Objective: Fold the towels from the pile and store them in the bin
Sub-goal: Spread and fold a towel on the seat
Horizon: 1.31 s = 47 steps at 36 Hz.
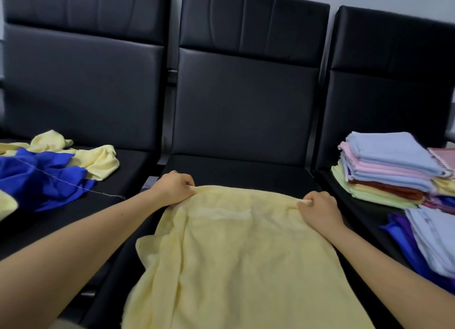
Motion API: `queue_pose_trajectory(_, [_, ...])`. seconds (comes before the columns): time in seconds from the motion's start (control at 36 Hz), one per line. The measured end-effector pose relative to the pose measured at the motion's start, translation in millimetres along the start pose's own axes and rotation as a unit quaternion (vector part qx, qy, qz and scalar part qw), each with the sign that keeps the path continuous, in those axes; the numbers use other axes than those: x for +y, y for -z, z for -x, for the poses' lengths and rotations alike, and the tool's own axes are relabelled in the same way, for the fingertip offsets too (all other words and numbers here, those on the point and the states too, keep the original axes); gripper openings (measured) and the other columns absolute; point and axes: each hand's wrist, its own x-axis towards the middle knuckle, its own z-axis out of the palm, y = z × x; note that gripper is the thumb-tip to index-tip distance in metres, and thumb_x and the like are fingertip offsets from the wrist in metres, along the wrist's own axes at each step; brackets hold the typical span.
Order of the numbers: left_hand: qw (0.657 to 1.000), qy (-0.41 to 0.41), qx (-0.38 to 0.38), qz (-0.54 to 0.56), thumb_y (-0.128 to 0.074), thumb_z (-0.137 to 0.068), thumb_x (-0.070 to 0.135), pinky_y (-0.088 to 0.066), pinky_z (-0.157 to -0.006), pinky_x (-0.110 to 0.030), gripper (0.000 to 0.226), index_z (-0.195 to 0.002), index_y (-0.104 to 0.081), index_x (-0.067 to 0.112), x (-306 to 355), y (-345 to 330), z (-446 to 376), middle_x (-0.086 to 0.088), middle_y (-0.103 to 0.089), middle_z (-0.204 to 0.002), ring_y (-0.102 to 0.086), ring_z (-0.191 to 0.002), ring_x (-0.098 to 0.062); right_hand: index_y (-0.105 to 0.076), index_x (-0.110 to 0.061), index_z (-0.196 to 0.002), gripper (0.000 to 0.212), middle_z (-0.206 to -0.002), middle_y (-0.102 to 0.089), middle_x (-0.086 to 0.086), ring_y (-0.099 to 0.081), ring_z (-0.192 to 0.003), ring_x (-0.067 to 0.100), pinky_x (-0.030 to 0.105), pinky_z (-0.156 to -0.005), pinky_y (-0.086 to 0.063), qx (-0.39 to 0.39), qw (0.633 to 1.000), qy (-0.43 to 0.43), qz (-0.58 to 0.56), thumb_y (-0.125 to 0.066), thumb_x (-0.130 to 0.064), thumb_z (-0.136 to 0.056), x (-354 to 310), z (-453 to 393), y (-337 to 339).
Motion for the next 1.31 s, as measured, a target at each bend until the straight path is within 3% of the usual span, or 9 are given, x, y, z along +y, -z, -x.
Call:
queue_pose_trajectory(0.14, [1.0, 0.0, -0.016, 0.021, -0.057, -0.092, 0.036, -0.048, -0.07, -0.023, 0.018, -0.098, -0.066, 0.023, 4.9, 2.4, 2.7, 0.005, -0.066, -0.097, -0.059, -0.09, -0.012, -0.055, -0.012, -0.124, 0.041, -0.123, -0.055, 0.011, -0.047, -0.121, 0.03, 0.036, -0.093, -0.041, -0.017, 0.999, -0.023, 0.019, -0.061, -0.038, -0.092, -0.7, -7.6, 0.1])
queue_pose_trajectory(0.31, [0.998, 0.017, 0.003, 0.055, -0.065, -0.088, 0.036, -0.045, -0.063, -0.018, 0.016, -0.091, -0.07, 0.02, 1.2, 3.7, 6.0, 0.007, -0.066, -0.087, -0.06, -0.085, -0.009, -0.059, -0.01, -0.088, 0.027, -0.088, -0.064, 0.003, -0.061, -0.085, 0.024, 0.034, -0.071, -0.047, -0.033, 0.999, 0.007, 0.015, -0.058, -0.037, -0.093, 3.0, -12.4, 0.7])
queue_pose_trajectory(0.44, [0.99, 0.054, 0.011, 0.128, -0.07, -0.085, 0.031, -0.044, -0.057, -0.02, 0.019, -0.079, -0.071, 0.012, -0.1, 4.1, 10.7, 0.002, -0.065, -0.074, -0.06, -0.071, -0.011, -0.055, -0.013, -0.09, 0.023, -0.083, -0.061, 0.001, -0.058, -0.081, 0.024, 0.034, -0.066, -0.041, -0.012, 1.0, 0.024, 0.006, -0.049, -0.034, -0.099, 6.1, 0.8, -0.2])
queue_pose_trajectory(0.61, [0.959, 0.071, 0.066, 0.267, -0.071, -0.084, 0.033, -0.045, -0.069, -0.031, 0.038, -0.088, -0.069, -0.004, 9.7, 18.4, 19.8, -0.007, -0.064, -0.083, -0.058, -0.078, -0.02, -0.067, -0.01, -0.089, 0.018, -0.087, -0.067, 0.005, -0.06, -0.087, 0.024, 0.033, -0.073, -0.042, 0.045, 0.971, 0.003, -0.236, -0.051, -0.013, -0.095, -1.3, 21.2, 27.9])
queue_pose_trajectory(0.72, [0.937, 0.039, 0.135, 0.32, -0.066, -0.085, 0.032, -0.047, -0.067, -0.03, 0.031, -0.086, -0.072, 0.002, 39.6, 53.0, 35.9, -0.007, -0.067, -0.084, -0.06, -0.079, -0.02, -0.065, -0.013, -0.079, 0.019, -0.084, -0.065, 0.005, -0.055, -0.082, 0.023, 0.03, -0.066, -0.041, 0.065, 0.928, -0.061, -0.361, -0.051, -0.012, -0.092, -28.0, 20.5, 68.3])
queue_pose_trajectory(0.83, [0.903, -0.015, 0.225, 0.366, -0.066, -0.088, 0.032, -0.049, -0.062, -0.025, 0.013, -0.083, -0.071, 0.02, 74.9, 110.6, 52.8, 0.002, -0.067, -0.083, -0.061, -0.073, -0.014, -0.066, -0.001, -0.109, 0.025, -0.099, -0.065, 0.014, -0.05, -0.074, 0.017, 0.021, -0.06, -0.042, 0.108, 0.917, -0.02, -0.384, -0.049, -0.016, -0.096, -68.7, 11.6, 127.8])
queue_pose_trajectory(0.92, [0.866, -0.04, 0.272, 0.418, -0.061, -0.092, 0.029, -0.043, -0.055, -0.021, 0.011, -0.095, -0.069, 0.021, 100.6, 148.2, 68.1, 0.006, -0.064, -0.083, -0.057, -0.071, -0.007, -0.064, -0.001, -0.107, 0.028, -0.094, -0.061, 0.006, -0.048, -0.075, 0.016, 0.028, -0.061, -0.038, 0.15, 0.896, 0.012, -0.418, -0.047, -0.018, -0.093, -98.0, 10.8, 163.0])
queue_pose_trajectory(1.06, [0.838, -0.065, 0.302, 0.45, -0.051, -0.094, 0.02, -0.043, -0.059, -0.023, 0.021, -0.079, -0.063, 0.03, 125.8, 182.9, 89.8, 0.007, -0.06, -0.081, -0.053, -0.073, -0.009, -0.058, -0.011, -0.097, 0.023, -0.082, -0.053, -0.007, -0.047, -0.073, 0.007, 0.021, -0.06, -0.035, 0.186, 0.906, 0.081, -0.372, -0.038, -0.021, -0.101, -125.0, 20.4, 195.3])
queue_pose_trajectory(1.31, [0.798, -0.068, 0.303, 0.517, -0.044, -0.098, 0.024, -0.042, -0.069, -0.024, 0.021, -0.085, -0.059, 0.032, 142.8, 217.8, 114.6, 0.01, -0.056, -0.092, -0.051, -0.084, -0.007, -0.059, 0.013, -0.107, 0.035, -0.082, -0.051, 0.007, -0.047, -0.078, 0.021, 0.029, -0.06, -0.035, 0.142, 0.87, 0.056, -0.468, -0.049, -0.02, -0.098, -142.1, 32.9, 236.4])
